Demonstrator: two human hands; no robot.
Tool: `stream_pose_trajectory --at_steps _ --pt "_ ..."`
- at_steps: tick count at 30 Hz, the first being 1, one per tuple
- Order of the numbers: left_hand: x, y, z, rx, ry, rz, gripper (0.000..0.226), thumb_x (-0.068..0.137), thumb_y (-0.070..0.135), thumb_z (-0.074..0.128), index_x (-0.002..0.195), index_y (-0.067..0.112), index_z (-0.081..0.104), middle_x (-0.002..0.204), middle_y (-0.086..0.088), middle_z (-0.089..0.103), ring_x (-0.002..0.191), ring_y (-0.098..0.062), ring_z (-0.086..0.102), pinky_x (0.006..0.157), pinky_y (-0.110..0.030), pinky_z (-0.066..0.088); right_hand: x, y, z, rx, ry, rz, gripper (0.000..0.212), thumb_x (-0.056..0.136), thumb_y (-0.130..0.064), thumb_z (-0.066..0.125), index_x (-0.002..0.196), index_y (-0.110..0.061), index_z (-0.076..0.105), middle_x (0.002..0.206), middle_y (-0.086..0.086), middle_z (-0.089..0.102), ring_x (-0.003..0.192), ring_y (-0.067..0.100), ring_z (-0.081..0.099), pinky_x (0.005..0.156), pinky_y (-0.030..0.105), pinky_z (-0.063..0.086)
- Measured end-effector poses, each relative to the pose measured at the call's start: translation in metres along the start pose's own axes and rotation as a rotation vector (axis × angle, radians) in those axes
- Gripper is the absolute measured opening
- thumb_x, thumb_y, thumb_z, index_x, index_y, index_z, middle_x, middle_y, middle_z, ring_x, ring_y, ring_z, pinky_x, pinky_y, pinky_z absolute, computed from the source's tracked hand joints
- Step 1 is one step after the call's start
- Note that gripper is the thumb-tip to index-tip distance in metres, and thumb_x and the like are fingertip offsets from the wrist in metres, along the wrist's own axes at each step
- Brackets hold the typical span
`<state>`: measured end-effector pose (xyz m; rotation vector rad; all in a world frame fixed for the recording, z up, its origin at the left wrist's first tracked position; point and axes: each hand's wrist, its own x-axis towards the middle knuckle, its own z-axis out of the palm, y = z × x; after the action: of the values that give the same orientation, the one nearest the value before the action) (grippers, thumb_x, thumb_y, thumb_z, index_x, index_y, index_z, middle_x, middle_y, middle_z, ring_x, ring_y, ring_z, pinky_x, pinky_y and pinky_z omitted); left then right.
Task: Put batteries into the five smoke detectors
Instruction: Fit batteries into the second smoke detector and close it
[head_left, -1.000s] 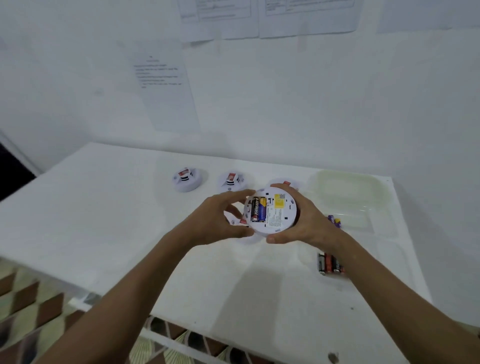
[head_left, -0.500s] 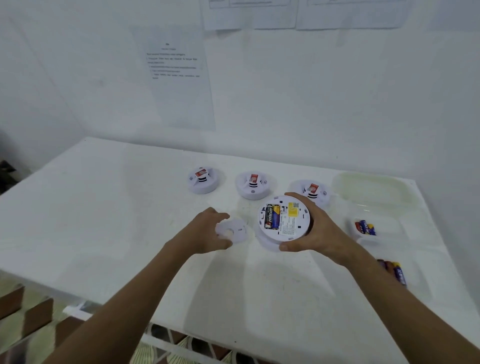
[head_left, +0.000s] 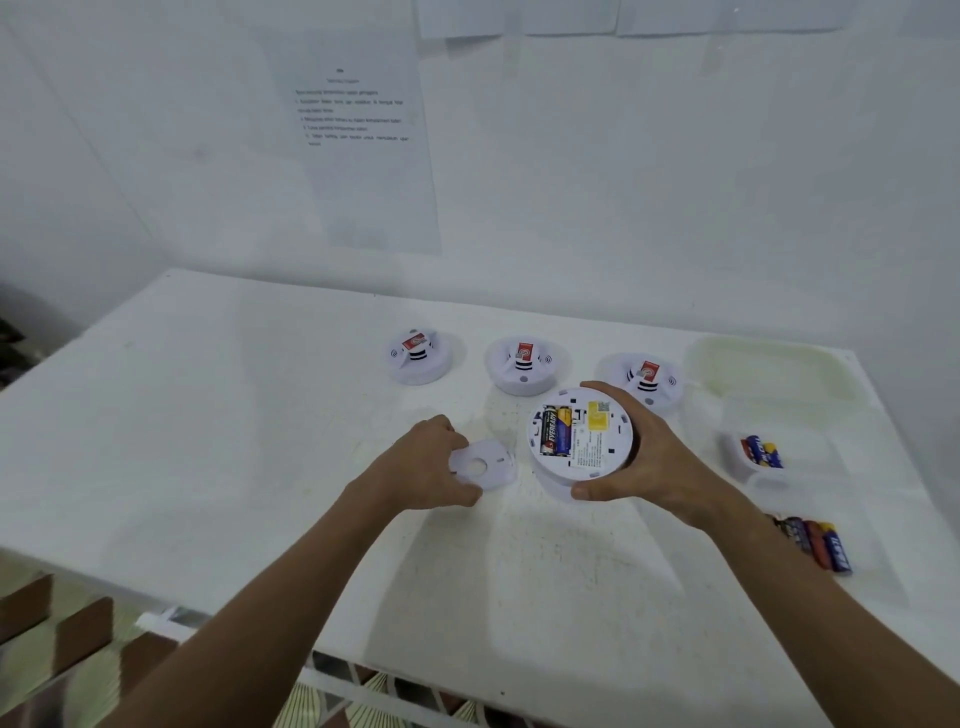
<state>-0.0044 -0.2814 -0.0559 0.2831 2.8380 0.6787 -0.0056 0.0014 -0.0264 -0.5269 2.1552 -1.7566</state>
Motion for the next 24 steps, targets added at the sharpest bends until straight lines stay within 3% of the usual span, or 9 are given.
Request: stream_pose_trajectory --at_steps 4,7,11,15,20,24 --pt "-0.003 0.012 -0.013 -0.029 0.136 0.021 0.052 0.055 0.046 0.069 0.065 -0.002 0.053 0.062 -0.007 0.045 0.067 -0.014 0.040 0.055 -0.032 0.033 -0.004 0.000 -0.005 0.010 0.005 0.007 0.092 0.055 -0.002 0.090 0.132 -0.029 0.049 0.119 -0.017 0.065 0.113 0.003 0.060 0.079 0.023 0.057" --pt "-0.001 0.037 -0.035 0.004 0.253 0.105 0.045 0.059 0.039 0.070 0.061 -0.002 0.051 0.058 -0.015 0.051 0.063 -0.017 0.040 0.053 -0.034 0.032 -0.010 0.000 -0.013 0.010 0.019 0.011 0.093 0.056 0.003 0.091 0.133 -0.029 0.049 0.119 -0.017 0.066 0.114 0.003 0.061 0.079 0.024 0.057" --pt "0.006 0.080 -0.058 0.037 0.312 0.213 0.054 0.055 0.053 0.065 0.083 0.006 0.069 0.079 -0.006 0.060 0.081 -0.016 0.052 0.062 -0.029 0.045 -0.024 -0.003 -0.033 0.020 0.075 -0.007 0.093 0.055 0.004 0.092 0.131 -0.030 0.052 0.120 -0.013 0.067 0.113 0.007 0.062 0.079 0.026 0.058" --pt "0.014 0.120 -0.062 0.019 0.305 0.280 0.063 0.052 0.058 0.064 0.093 0.011 0.071 0.088 -0.003 0.058 0.083 -0.015 0.052 0.065 -0.015 0.039 -0.045 -0.009 -0.057 0.026 0.129 -0.033 0.095 0.053 -0.001 0.091 0.135 -0.025 0.051 0.127 -0.008 0.065 0.118 0.012 0.061 0.082 0.029 0.058" --pt "0.027 0.161 -0.049 -0.005 0.260 0.398 0.054 0.055 0.053 0.067 0.094 0.016 0.070 0.088 0.004 0.058 0.083 -0.008 0.049 0.065 -0.016 0.036 -0.069 -0.013 -0.080 0.034 0.193 -0.055 0.092 0.055 0.010 0.087 0.131 -0.029 0.053 0.122 -0.009 0.067 0.113 0.012 0.064 0.080 0.025 0.056" --pt "0.028 0.198 -0.036 -0.089 0.156 0.523 0.072 0.049 0.059 0.062 0.109 0.019 0.068 0.096 0.006 0.056 0.087 -0.003 0.048 0.069 -0.008 0.035 -0.084 -0.013 -0.091 -0.002 0.231 -0.043 0.093 0.053 0.004 0.089 0.133 -0.027 0.052 0.121 -0.009 0.067 0.111 0.012 0.064 0.082 0.024 0.055"
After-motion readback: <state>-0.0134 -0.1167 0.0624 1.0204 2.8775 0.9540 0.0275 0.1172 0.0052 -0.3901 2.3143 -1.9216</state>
